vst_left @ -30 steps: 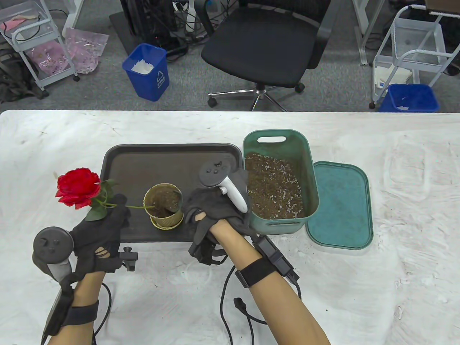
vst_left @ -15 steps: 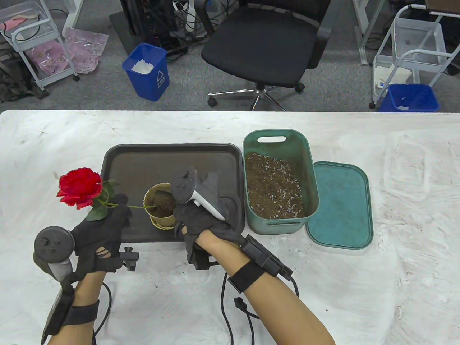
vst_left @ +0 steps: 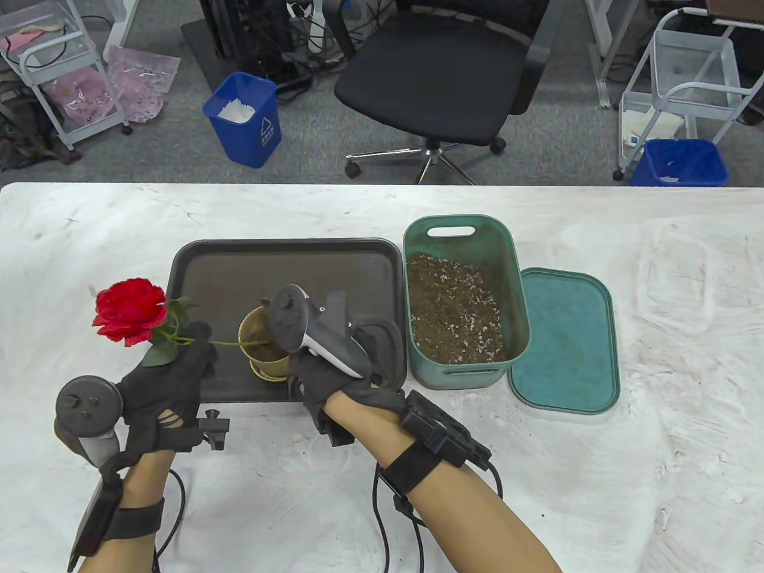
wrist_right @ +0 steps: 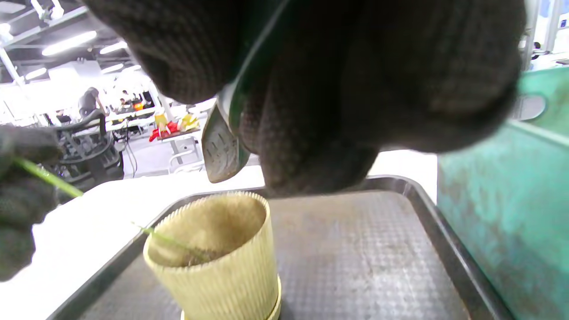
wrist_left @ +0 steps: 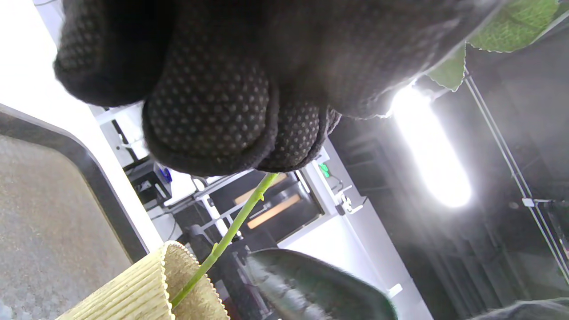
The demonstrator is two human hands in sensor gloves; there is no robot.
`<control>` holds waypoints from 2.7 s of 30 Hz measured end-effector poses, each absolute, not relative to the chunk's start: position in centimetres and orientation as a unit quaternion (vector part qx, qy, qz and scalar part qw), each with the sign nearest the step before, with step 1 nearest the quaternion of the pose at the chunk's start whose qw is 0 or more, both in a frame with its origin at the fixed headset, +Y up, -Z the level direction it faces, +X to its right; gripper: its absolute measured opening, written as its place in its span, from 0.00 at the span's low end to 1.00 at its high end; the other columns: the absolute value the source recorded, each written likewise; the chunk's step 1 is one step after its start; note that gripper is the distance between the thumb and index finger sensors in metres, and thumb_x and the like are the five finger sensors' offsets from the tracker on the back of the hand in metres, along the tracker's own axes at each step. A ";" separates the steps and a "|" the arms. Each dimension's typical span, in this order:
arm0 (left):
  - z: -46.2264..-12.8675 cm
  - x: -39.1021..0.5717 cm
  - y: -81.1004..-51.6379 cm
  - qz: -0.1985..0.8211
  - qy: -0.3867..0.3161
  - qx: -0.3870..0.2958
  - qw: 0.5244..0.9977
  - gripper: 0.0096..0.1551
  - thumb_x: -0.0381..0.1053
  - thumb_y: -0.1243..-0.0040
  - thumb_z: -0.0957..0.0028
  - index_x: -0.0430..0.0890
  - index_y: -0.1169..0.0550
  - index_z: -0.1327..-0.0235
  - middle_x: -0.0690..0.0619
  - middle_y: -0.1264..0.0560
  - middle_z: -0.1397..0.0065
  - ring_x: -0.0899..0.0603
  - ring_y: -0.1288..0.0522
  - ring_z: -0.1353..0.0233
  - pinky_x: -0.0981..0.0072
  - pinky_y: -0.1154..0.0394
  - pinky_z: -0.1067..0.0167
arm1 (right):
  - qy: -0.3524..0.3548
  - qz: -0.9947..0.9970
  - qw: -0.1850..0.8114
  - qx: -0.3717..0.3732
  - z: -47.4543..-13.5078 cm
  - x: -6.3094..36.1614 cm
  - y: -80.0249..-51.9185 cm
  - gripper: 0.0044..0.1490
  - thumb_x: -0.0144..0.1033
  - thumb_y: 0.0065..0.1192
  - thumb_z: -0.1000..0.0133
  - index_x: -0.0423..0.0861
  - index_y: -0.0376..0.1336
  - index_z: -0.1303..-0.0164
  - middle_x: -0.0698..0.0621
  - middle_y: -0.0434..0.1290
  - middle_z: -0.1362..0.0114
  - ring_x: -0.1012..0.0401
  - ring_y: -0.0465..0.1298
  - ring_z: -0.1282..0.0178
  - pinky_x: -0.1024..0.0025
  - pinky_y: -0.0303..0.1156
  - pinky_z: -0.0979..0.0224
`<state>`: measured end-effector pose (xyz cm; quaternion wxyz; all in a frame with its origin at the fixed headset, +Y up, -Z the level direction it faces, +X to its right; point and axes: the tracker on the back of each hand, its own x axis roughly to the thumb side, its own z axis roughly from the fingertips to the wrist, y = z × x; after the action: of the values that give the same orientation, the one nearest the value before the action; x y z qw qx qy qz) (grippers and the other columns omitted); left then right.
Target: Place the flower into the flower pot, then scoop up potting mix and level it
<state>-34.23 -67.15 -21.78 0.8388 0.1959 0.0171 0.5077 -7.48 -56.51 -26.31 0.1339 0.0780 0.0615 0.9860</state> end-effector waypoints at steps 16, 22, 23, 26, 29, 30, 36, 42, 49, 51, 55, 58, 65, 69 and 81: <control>-21.7 -34.2 -67.2 0.508 0.013 0.195 0.839 0.23 0.57 0.29 0.57 0.51 0.13 0.50 0.56 0.11 0.55 0.48 0.09 0.66 0.59 0.14 0.60 | -0.010 0.962 0.254 -0.101 -27.4 6.8 -48.9 0.34 0.39 0.65 0.53 0.35 0.66 0.41 0.40 0.83 0.51 0.52 0.88 0.70 0.61 0.86 0.71; -21.8 -34.2 -67.2 0.506 0.014 0.195 0.840 0.23 0.57 0.29 0.57 0.51 0.13 0.50 0.56 0.11 0.55 0.48 0.09 0.65 0.59 0.14 0.60 | 0.004 0.950 0.256 -0.179 -28.5 11.8 -49.8 0.34 0.39 0.65 0.53 0.35 0.66 0.41 0.39 0.83 0.52 0.52 0.87 0.71 0.61 0.86 0.72; -21.8 -34.2 -67.2 0.507 0.015 0.195 0.840 0.23 0.57 0.29 0.57 0.51 0.13 0.50 0.56 0.11 0.55 0.48 0.09 0.65 0.59 0.14 0.60 | 0.012 0.950 0.249 -0.187 -28.8 12.3 -50.3 0.34 0.39 0.65 0.53 0.35 0.66 0.41 0.39 0.83 0.52 0.52 0.87 0.71 0.61 0.86 0.72; -21.7 -34.2 -67.2 0.507 0.018 0.196 0.839 0.23 0.57 0.29 0.57 0.51 0.13 0.50 0.56 0.11 0.55 0.48 0.09 0.65 0.59 0.14 0.60 | 0.049 0.950 0.225 -0.209 -30.2 13.7 -52.3 0.33 0.39 0.65 0.53 0.35 0.67 0.41 0.39 0.83 0.52 0.51 0.87 0.71 0.61 0.85 0.72; -21.7 -34.2 -67.2 0.507 0.020 0.197 0.839 0.23 0.57 0.29 0.57 0.51 0.13 0.50 0.56 0.11 0.55 0.48 0.09 0.66 0.59 0.14 0.60 | 0.094 0.950 0.200 -0.220 -31.3 14.2 -54.4 0.33 0.39 0.65 0.52 0.35 0.67 0.41 0.39 0.83 0.52 0.52 0.87 0.71 0.61 0.85 0.72; -21.7 -34.2 -67.2 0.506 0.021 0.198 0.839 0.23 0.57 0.29 0.57 0.51 0.13 0.50 0.56 0.11 0.55 0.48 0.09 0.66 0.59 0.14 0.60 | 0.109 0.950 0.191 -0.221 -31.6 14.2 -55.0 0.33 0.39 0.65 0.52 0.35 0.67 0.41 0.39 0.83 0.52 0.52 0.87 0.72 0.61 0.85 0.72; -21.7 -34.4 -67.2 0.510 0.029 0.198 0.837 0.23 0.57 0.29 0.57 0.51 0.13 0.50 0.56 0.11 0.55 0.48 0.09 0.66 0.59 0.14 0.61 | 0.207 0.942 0.127 -0.232 -33.4 14.0 -58.5 0.33 0.39 0.64 0.52 0.34 0.67 0.40 0.39 0.83 0.53 0.53 0.87 0.72 0.63 0.85 0.73; -21.7 -34.4 -67.2 0.509 0.027 0.199 0.837 0.23 0.57 0.29 0.57 0.51 0.13 0.50 0.56 0.11 0.55 0.48 0.09 0.66 0.59 0.14 0.61 | 0.287 0.924 0.100 -0.234 -34.5 13.7 -61.5 0.33 0.40 0.63 0.51 0.34 0.67 0.40 0.39 0.83 0.54 0.53 0.87 0.74 0.63 0.84 0.75; -21.7 -34.5 -67.2 0.507 0.029 0.200 0.838 0.23 0.57 0.29 0.57 0.51 0.13 0.50 0.56 0.11 0.55 0.48 0.09 0.66 0.59 0.14 0.60 | 0.305 0.912 0.150 -0.228 -35.2 13.8 -63.0 0.33 0.39 0.62 0.51 0.34 0.66 0.40 0.39 0.83 0.53 0.54 0.86 0.74 0.63 0.84 0.74; -21.7 -34.4 -67.2 0.507 0.028 0.199 0.838 0.23 0.57 0.29 0.57 0.51 0.13 0.51 0.56 0.11 0.56 0.48 0.09 0.66 0.59 0.14 0.60 | 0.305 0.910 0.161 -0.228 -35.4 13.8 -63.2 0.33 0.39 0.62 0.51 0.34 0.66 0.40 0.39 0.83 0.53 0.54 0.86 0.74 0.64 0.84 0.74; -21.7 -34.4 -67.2 0.507 0.029 0.200 0.838 0.23 0.57 0.29 0.57 0.51 0.13 0.50 0.56 0.11 0.55 0.48 0.09 0.66 0.59 0.14 0.60 | 0.307 0.902 0.203 -0.226 -35.8 13.9 -63.8 0.34 0.39 0.62 0.51 0.33 0.66 0.40 0.40 0.82 0.54 0.54 0.86 0.74 0.64 0.84 0.74; -21.7 -34.4 -67.2 0.505 0.029 0.201 0.839 0.23 0.57 0.29 0.57 0.51 0.13 0.50 0.56 0.11 0.55 0.48 0.09 0.66 0.59 0.14 0.61 | 0.308 0.889 0.254 -0.223 -36.0 14.1 -64.2 0.34 0.39 0.62 0.51 0.33 0.66 0.40 0.40 0.82 0.53 0.54 0.86 0.74 0.64 0.84 0.74; -21.7 -34.5 -67.2 0.505 0.034 0.202 0.839 0.23 0.57 0.29 0.57 0.51 0.13 0.50 0.56 0.11 0.55 0.48 0.09 0.66 0.59 0.14 0.61 | 0.302 0.874 0.307 -0.224 -36.8 14.2 -65.2 0.34 0.39 0.62 0.51 0.33 0.65 0.40 0.40 0.82 0.53 0.54 0.86 0.73 0.64 0.84 0.73; -21.7 -34.6 -67.2 0.505 0.035 0.202 0.838 0.23 0.57 0.29 0.57 0.51 0.13 0.50 0.56 0.11 0.55 0.48 0.09 0.66 0.59 0.14 0.60 | 0.282 0.872 0.340 -0.210 -37.2 14.0 -65.5 0.34 0.39 0.61 0.51 0.34 0.65 0.39 0.40 0.82 0.51 0.52 0.87 0.69 0.61 0.85 0.70; -21.7 -34.4 -67.1 0.503 0.027 0.201 0.840 0.23 0.57 0.29 0.57 0.51 0.13 0.50 0.56 0.11 0.55 0.48 0.09 0.66 0.59 0.14 0.60 | 0.284 0.820 0.444 -0.225 -35.4 15.2 -65.3 0.34 0.37 0.59 0.52 0.33 0.64 0.39 0.40 0.82 0.51 0.52 0.87 0.70 0.62 0.86 0.71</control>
<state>-34.43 -67.10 -21.70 0.8400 0.2011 0.0267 0.5032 15.24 -65.27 -35.40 0.4440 -0.2251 0.2837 0.8196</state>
